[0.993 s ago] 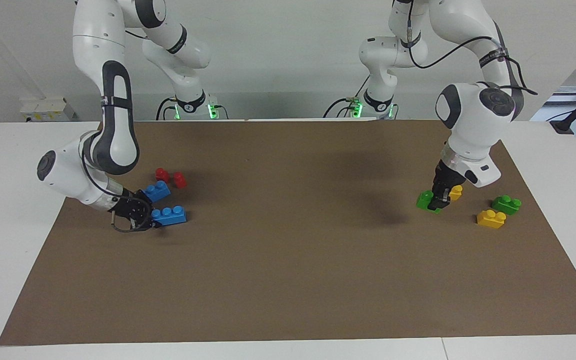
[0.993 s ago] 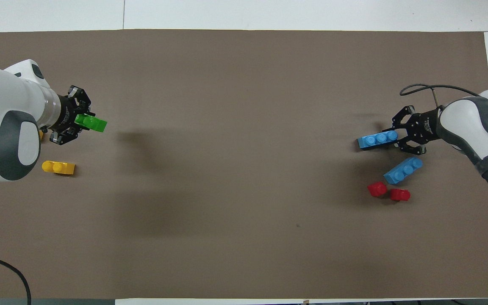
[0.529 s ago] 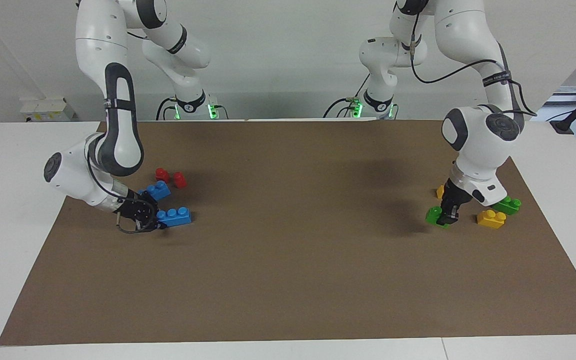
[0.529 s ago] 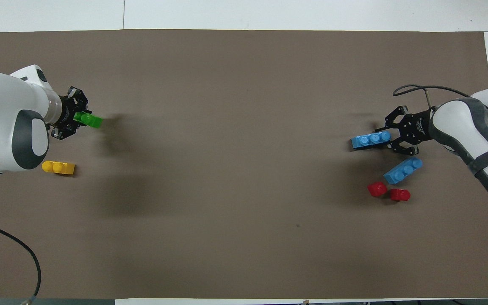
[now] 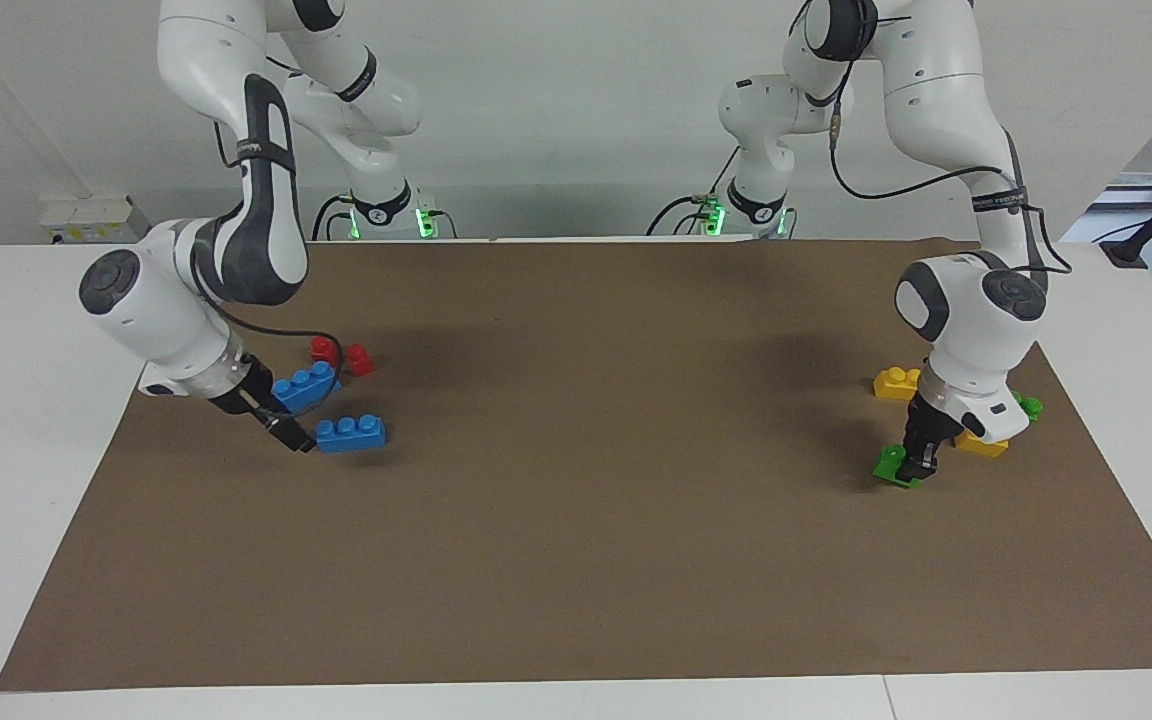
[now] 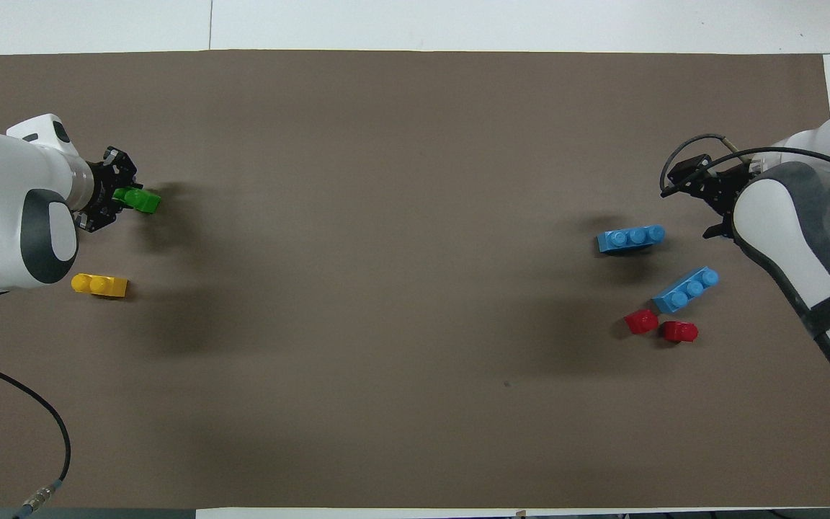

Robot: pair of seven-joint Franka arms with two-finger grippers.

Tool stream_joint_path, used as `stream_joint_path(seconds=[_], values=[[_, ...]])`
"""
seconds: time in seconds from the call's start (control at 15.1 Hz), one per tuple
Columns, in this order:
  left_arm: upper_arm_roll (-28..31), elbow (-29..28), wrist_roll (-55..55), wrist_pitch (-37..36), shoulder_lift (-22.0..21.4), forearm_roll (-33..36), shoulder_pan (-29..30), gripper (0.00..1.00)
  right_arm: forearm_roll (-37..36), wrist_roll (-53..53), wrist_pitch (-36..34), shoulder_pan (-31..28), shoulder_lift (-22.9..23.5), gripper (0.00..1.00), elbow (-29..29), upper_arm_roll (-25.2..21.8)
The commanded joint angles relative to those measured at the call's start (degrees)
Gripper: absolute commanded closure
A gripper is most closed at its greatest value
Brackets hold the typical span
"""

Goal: Remove green block with left arm and hold with right
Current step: 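Lower the blue brick onto the table and open the right gripper, then lower the green brick and open the left gripper while the right gripper withdraws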

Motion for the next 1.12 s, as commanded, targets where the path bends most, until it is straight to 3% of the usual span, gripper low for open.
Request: stream_joint_path(seconds=[0.0, 0.2, 0.46, 0.6, 0.86, 1.06], values=[[-0.21, -0.22, 5.86, 1.43, 0.35, -0.38, 0.41, 0.00, -4.20, -14.69, -5.67, 0.78, -6.44, 0.00, -0.32, 0.07], [-0.20, 0.31, 10.27, 0.90, 0.00, -0.38, 0.41, 0.00, -4.74, -22.22, -12.07, 0.95, -12.15, 0.00, 1.95, 0.33], [-0.20, 1.63, 18.25, -3.04, -2.63, -0.38, 0.41, 0.00, -5.70, -27.13, -27.99, 2.71, -11.64, 0.00, 14.60, 0.33], [-0.29, 2.76, 20.80, -6.29, -5.26, -0.30, 0.32, 0.00, -7.98, -27.58, -29.06, 3.32, -10.94, 0.00, 16.73, 0.42], [-0.73, 11.71, 31.34, -23.32, -7.91, -0.29, -0.47, 0.00, -8.25, -27.32, -28.10, 3.15, -10.85, 0.00, 15.85, 0.51], [-1.60, 14.63, 38.37, -31.86, -11.85, -0.29, -1.08, 0.00, -9.04, -27.32, -27.84, 3.06, -10.85, 0.00, 15.94, 0.51]])
